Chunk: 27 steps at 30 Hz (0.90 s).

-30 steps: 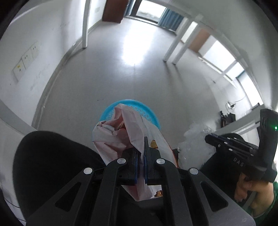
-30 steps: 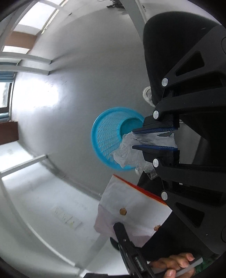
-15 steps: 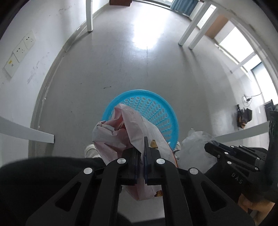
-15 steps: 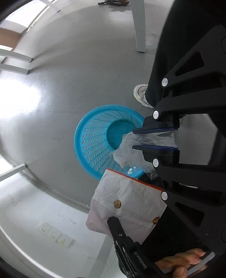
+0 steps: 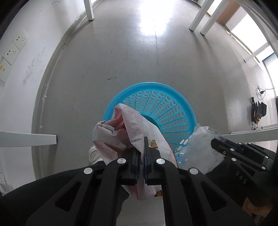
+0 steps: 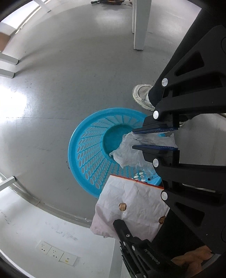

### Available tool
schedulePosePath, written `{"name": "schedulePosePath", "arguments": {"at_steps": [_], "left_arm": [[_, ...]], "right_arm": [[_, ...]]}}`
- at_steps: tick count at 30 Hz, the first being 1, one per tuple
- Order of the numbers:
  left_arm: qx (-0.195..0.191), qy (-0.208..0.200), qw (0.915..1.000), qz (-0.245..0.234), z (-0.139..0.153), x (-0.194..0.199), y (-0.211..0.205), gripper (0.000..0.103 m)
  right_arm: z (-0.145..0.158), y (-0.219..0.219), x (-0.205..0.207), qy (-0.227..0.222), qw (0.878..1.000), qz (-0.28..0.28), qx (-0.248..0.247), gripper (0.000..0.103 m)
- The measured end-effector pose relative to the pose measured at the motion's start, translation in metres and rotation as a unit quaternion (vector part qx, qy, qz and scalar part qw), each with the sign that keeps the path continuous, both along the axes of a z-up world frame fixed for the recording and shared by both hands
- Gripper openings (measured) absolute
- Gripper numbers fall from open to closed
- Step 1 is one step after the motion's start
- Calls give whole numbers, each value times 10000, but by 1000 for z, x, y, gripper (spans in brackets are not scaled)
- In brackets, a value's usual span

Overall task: Collect trash
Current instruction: 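Open both tools to drop the paper and bag into the wastebasket, then raise both tools back up toward the trash pile on the table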

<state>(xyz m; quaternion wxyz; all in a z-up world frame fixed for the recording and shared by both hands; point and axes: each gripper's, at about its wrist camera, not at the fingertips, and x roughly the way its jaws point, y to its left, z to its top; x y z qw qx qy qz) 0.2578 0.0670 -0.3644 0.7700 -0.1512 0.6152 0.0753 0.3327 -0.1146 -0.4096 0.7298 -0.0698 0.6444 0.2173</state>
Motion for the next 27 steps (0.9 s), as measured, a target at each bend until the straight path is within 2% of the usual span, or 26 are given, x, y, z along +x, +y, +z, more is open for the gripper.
{"name": "schedulePosePath", "arguments": {"at_steps": [2,3,4,5,10,12,15,18,21,27], "left_arm": [[-102,-114,9999,-5,2,1,1,5],[-131,-140,9998,13,4,1,2,10],[-139,-179,9997,35,3,1,3,27],[-116,-236,9996,69,5,0,4,40],[-168,-192,9996,119,7,-4,1,41],[-193,-205,9996,48,11,-8,-3,41],[-67,-315,9994,-144,21,-19,-11,41],[119,-448,9987,-204,34,-30,-16,44],[47,-618,9980,-114,51,-45,-13,47],[353,-703,9968,-105,77,-76,-25,52]], "right_arm": [[-3,-1,4,106,9999,-20,94,17],[-3,-2,5,111,9999,-32,125,24],[-2,-2,5,90,9998,-43,162,35],[-1,-3,5,63,9998,-41,199,37],[6,-1,1,-37,9997,39,245,39],[11,0,-4,-105,9996,62,254,44],[21,-2,-13,-214,9995,113,197,44],[38,-13,-23,-227,9994,14,265,47],[55,-24,-37,-216,9988,4,438,50],[93,-36,-75,-578,9967,263,502,58]]}}
